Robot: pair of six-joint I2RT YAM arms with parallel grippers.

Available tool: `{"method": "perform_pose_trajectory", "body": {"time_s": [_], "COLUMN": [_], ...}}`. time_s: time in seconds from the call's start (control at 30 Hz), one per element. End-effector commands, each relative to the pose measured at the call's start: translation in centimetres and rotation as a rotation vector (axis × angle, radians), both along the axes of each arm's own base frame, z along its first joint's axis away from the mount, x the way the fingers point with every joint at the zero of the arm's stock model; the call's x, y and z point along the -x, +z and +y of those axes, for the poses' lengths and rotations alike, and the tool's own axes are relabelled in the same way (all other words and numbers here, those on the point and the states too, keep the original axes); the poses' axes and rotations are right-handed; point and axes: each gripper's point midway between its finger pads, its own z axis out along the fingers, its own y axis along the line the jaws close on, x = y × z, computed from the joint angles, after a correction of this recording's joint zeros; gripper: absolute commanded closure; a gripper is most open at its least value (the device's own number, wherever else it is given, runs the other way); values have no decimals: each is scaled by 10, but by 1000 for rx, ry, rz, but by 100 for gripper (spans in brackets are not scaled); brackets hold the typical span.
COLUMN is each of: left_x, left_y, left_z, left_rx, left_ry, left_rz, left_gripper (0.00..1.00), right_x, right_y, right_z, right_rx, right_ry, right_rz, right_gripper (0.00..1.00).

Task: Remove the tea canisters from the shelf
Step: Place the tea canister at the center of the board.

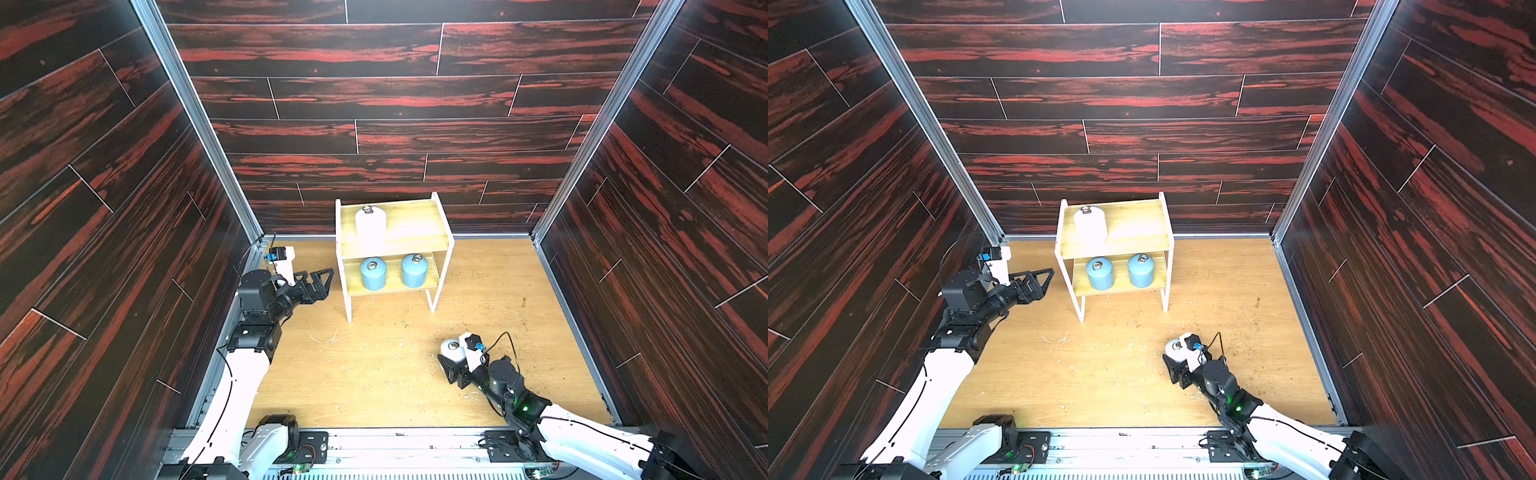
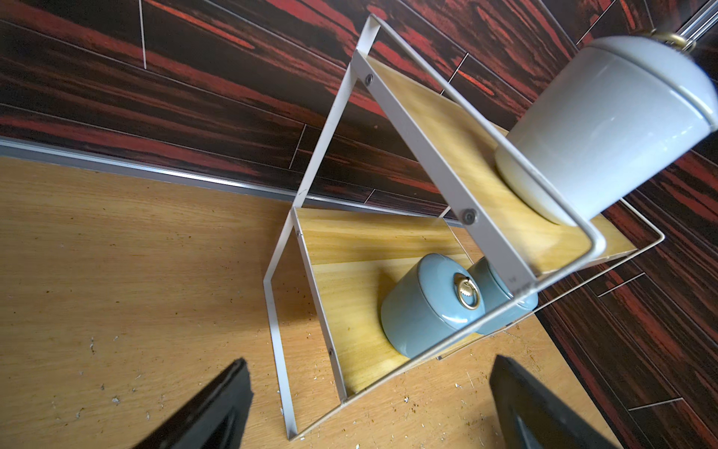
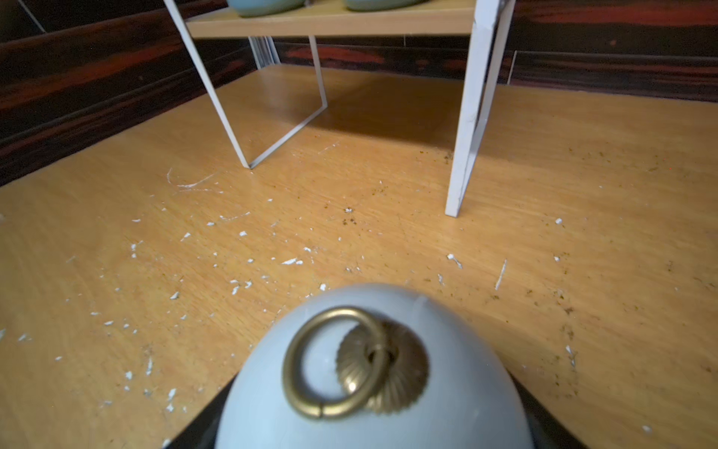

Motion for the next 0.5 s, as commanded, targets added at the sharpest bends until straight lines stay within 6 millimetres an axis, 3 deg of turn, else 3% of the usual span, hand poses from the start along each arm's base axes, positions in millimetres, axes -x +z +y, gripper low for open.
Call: {"method": "perform_pose_trajectory", "body": {"time_s": [0.0, 0.23, 0.47], "left_x": [4, 5, 5], "left_y": [-2, -3, -3], "left_z": [-1, -1, -2], "left_rx": [-16, -28, -33], "left_ry": [-3, -6, -9], "left_rz": [-4, 1, 3], "left_gripper": [0, 0, 0], "right_x": [-5, -6, -12], "right_y": [29, 20, 13], "right_z": [-5, -17, -12], "right_rx": [-132, -110, -63], "right_ry": [-54, -150, -195], "right_rz": [-110, -121, -109], "right_gripper": [46, 46, 46]}}
